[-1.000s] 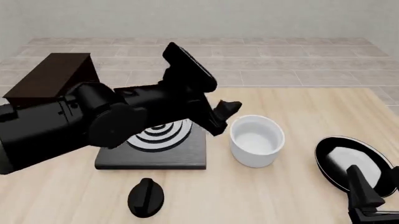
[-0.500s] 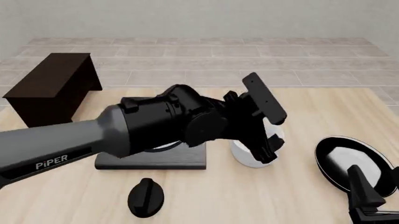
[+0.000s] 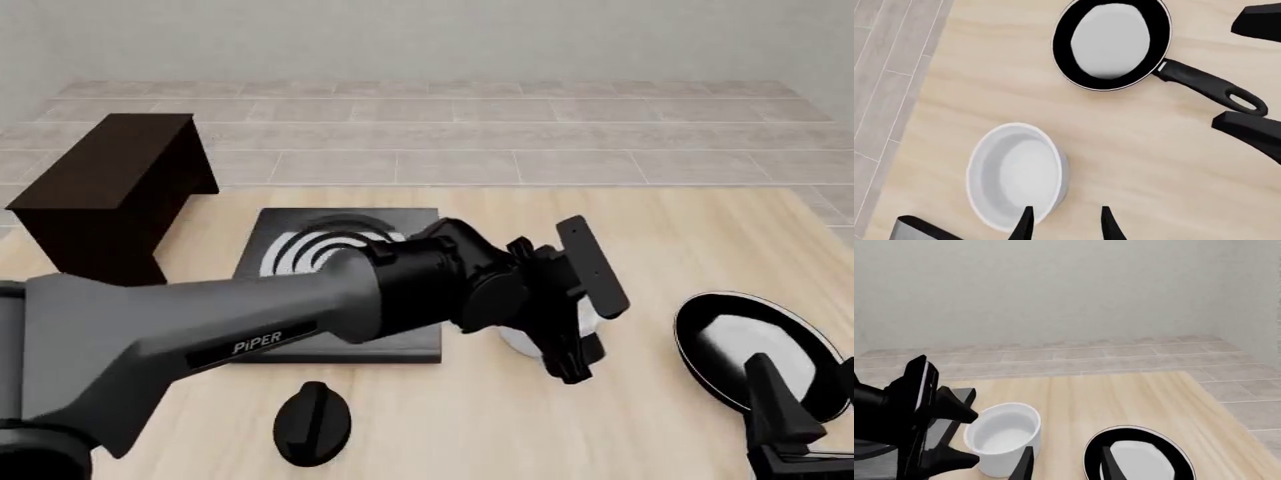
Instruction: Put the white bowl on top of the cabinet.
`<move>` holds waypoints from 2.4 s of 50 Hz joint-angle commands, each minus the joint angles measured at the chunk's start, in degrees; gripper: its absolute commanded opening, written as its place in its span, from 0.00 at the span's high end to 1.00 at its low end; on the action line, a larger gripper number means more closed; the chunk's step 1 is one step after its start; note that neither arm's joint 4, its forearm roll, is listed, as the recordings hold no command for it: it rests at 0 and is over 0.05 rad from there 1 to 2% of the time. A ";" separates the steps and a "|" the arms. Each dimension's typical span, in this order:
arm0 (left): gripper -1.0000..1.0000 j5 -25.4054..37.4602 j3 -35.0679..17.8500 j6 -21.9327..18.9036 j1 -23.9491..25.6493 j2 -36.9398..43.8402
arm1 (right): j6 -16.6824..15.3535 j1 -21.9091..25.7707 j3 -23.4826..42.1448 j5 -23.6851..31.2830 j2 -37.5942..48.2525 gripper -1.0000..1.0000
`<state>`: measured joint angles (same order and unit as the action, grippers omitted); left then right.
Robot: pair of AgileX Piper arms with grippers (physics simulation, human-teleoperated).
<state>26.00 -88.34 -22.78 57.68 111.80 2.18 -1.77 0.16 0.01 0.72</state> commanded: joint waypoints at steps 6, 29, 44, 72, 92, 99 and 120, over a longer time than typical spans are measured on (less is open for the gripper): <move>0.00 -0.73 -1.26 -2.92 -1.88 4.78 | -0.01 -0.04 0.00 0.00 0.01 0.00; 0.00 0.42 -5.00 -6.04 -3.86 8.65 | 0.14 -0.10 -0.01 -0.09 0.28 0.00; 0.00 0.90 -5.14 -6.04 -3.28 10.30 | 0.15 -0.07 -0.02 -0.13 0.35 0.00; 0.00 1.36 -4.86 -6.18 -3.21 14.97 | 0.46 -0.39 -0.03 -0.13 0.44 0.00; 1.00 3.61 -5.30 -7.44 -3.18 13.30 | 0.57 -0.41 -0.02 -0.03 0.21 0.00; 1.00 3.11 -6.62 -11.61 -5.81 11.85 | 0.64 -0.40 -0.03 -0.06 0.29 0.00; 1.00 3.54 -6.13 -16.60 -9.41 4.39 | 0.75 -0.37 -0.04 -0.17 0.50 0.00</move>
<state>29.38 -94.40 -37.37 49.64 120.01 2.89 -2.17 0.12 -0.11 1.14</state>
